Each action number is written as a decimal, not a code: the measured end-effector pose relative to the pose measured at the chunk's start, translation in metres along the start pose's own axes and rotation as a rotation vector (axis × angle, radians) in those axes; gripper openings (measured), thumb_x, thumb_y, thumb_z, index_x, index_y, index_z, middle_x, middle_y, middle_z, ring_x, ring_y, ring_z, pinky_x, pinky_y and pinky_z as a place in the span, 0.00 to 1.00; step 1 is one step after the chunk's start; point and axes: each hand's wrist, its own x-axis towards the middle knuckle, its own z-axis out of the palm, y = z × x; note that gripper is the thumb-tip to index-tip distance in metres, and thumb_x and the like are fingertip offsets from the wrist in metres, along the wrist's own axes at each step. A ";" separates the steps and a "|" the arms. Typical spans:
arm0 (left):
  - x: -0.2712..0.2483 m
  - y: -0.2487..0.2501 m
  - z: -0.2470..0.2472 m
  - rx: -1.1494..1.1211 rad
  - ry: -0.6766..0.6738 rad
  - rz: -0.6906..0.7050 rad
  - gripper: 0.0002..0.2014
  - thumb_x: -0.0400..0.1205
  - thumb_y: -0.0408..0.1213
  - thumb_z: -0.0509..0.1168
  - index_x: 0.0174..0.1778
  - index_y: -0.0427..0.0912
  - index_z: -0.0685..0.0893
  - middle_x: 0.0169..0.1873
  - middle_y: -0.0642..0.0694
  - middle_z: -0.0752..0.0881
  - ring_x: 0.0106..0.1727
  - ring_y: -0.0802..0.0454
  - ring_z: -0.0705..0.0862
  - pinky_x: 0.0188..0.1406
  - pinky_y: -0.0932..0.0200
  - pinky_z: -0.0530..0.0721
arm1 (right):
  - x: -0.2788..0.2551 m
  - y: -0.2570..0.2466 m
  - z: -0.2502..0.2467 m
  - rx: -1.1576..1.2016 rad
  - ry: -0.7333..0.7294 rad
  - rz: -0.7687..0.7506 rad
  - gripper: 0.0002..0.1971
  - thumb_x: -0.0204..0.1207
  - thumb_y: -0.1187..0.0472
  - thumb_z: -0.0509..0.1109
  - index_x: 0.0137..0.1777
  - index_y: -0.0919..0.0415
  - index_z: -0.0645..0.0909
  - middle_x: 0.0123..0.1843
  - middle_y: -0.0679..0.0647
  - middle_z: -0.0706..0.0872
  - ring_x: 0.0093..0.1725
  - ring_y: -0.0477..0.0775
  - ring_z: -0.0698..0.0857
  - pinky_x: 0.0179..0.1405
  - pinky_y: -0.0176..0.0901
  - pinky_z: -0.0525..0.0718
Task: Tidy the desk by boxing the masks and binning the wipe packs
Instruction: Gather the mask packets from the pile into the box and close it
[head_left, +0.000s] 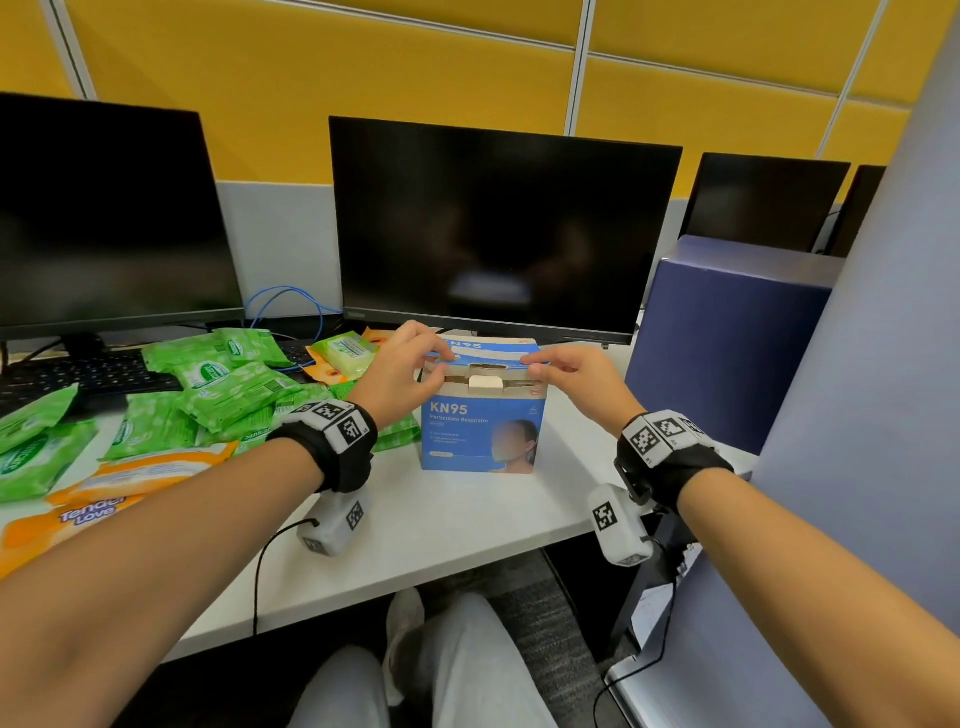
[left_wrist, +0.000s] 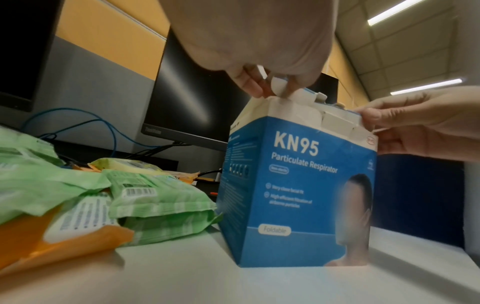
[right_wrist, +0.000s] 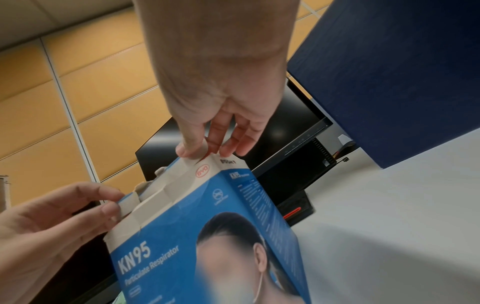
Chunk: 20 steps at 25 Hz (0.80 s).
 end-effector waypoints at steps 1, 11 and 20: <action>0.001 0.001 0.001 -0.012 0.030 0.009 0.06 0.80 0.31 0.66 0.51 0.41 0.85 0.51 0.46 0.79 0.52 0.56 0.78 0.49 0.64 0.80 | 0.000 0.001 0.001 0.022 0.012 0.007 0.13 0.81 0.62 0.68 0.62 0.65 0.85 0.55 0.53 0.86 0.44 0.40 0.84 0.29 0.21 0.81; 0.000 0.007 -0.001 -0.089 -0.025 -0.142 0.06 0.80 0.28 0.65 0.47 0.39 0.87 0.50 0.45 0.84 0.44 0.53 0.80 0.43 0.62 0.80 | -0.006 -0.005 0.006 0.113 0.022 0.133 0.14 0.80 0.61 0.68 0.63 0.65 0.85 0.61 0.58 0.86 0.42 0.42 0.82 0.24 0.21 0.78; 0.009 0.012 -0.002 -0.105 -0.128 -0.259 0.04 0.81 0.33 0.67 0.48 0.40 0.86 0.51 0.49 0.84 0.49 0.57 0.77 0.46 0.67 0.74 | -0.008 -0.007 0.008 0.156 -0.001 0.205 0.13 0.81 0.62 0.68 0.63 0.63 0.84 0.59 0.55 0.85 0.43 0.41 0.80 0.29 0.26 0.78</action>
